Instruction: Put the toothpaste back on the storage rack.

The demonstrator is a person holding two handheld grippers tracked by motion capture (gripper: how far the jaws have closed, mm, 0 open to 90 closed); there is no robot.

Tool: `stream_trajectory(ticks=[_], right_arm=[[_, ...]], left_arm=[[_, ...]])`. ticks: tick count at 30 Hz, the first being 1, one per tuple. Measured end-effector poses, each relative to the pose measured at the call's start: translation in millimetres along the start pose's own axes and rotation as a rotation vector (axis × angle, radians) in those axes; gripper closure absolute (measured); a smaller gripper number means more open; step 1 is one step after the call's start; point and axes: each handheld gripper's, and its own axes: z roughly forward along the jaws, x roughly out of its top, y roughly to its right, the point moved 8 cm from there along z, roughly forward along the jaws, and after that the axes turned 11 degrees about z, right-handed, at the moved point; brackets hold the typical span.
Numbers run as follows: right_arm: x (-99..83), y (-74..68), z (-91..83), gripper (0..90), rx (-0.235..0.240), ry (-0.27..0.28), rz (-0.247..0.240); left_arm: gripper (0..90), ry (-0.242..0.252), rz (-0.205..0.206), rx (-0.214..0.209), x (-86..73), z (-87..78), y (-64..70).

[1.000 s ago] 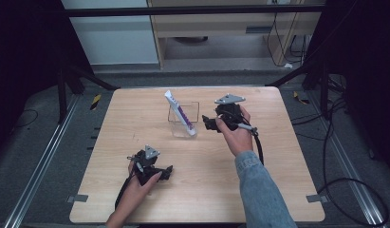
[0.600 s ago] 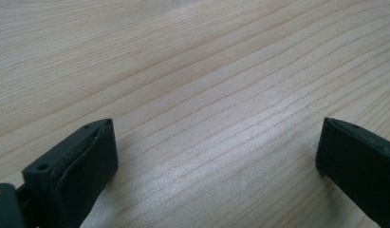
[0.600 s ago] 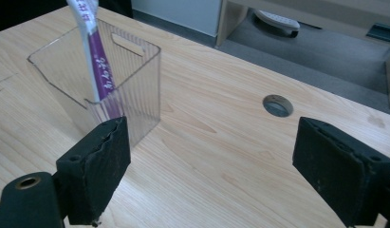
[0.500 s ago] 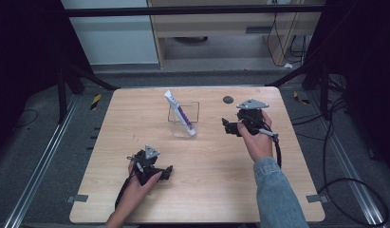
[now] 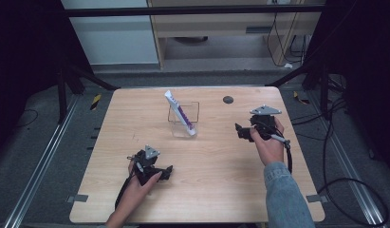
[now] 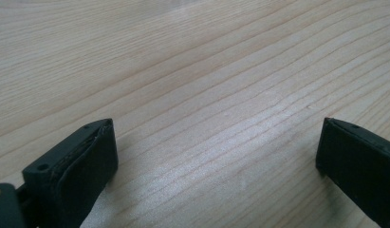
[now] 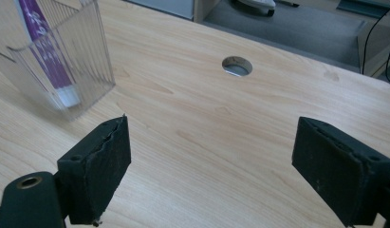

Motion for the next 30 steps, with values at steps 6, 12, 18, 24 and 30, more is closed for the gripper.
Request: stream_trajectory(ticks=[6,12,18,24,30], right_arm=[[-11.9,8.8,0.3,12.9,-0.016,-0.011,0.000],[-29.5,17.0,2.7,13.2,-0.023,-0.029,0.018],[-41.0,21.7,6.7,13.8,-0.030,-0.042,0.014],[-60.9,27.1,19.7,12.3,-0.019,-0.094,0.045],[-72.2,36.9,34.9,12.1,-0.069,-0.097,0.065]], left_arm=[[0.0,0.000,0.000,0.000,0.0,0.0,0.0],[0.0,0.000,0.000,0.000,0.0,0.0,0.0],[0.0,0.000,-0.001,0.000,0.0,0.0,0.0],[0.0,0.000,-0.001,0.000,0.0,0.0,0.0],[0.0,0.000,-0.001,0.001,0.0,0.0,0.0]])
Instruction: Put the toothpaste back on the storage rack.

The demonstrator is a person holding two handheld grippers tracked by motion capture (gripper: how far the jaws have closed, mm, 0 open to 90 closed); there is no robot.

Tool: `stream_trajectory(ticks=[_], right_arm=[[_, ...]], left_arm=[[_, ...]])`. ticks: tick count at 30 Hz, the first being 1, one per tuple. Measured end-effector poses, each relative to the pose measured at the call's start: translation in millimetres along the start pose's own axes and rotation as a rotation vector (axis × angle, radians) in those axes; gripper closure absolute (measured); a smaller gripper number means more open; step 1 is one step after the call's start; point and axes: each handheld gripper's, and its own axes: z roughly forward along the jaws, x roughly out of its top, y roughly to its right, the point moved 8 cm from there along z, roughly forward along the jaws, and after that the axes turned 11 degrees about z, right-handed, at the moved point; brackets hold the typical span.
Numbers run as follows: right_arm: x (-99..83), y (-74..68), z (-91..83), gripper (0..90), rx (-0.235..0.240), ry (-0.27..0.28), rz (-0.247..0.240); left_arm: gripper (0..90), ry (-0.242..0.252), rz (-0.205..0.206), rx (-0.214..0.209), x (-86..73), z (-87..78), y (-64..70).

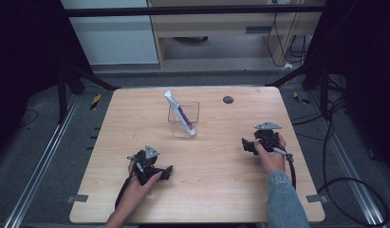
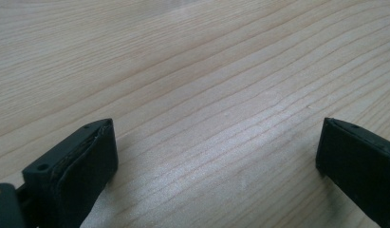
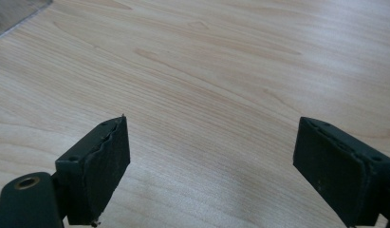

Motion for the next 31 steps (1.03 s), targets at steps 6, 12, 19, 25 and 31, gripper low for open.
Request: stream_trajectory(ticks=[6,12,19,25,31], right_arm=[[2.7,10.1,13.6,11.5,-0.043,0.029,0.065],[-4.0,14.6,26.5,15.1,-0.069,0.013,0.081],[-9.5,15.7,30.9,14.3,-0.040,-0.036,0.089],[-14.2,20.8,30.1,0.3,-0.100,-0.065,0.148],[-14.2,20.7,30.1,0.3,-0.100,-0.065,0.149]], left_arm=[[0.0,0.000,0.000,0.000,0.0,0.0,0.0],[0.0,0.000,0.000,0.000,0.0,0.0,0.0],[0.0,0.000,0.000,0.000,0.0,0.0,0.1],[0.0,0.000,0.002,-0.001,0.0,-0.1,0.5],[0.0,0.000,0.003,-0.003,-0.2,-0.3,0.9]])
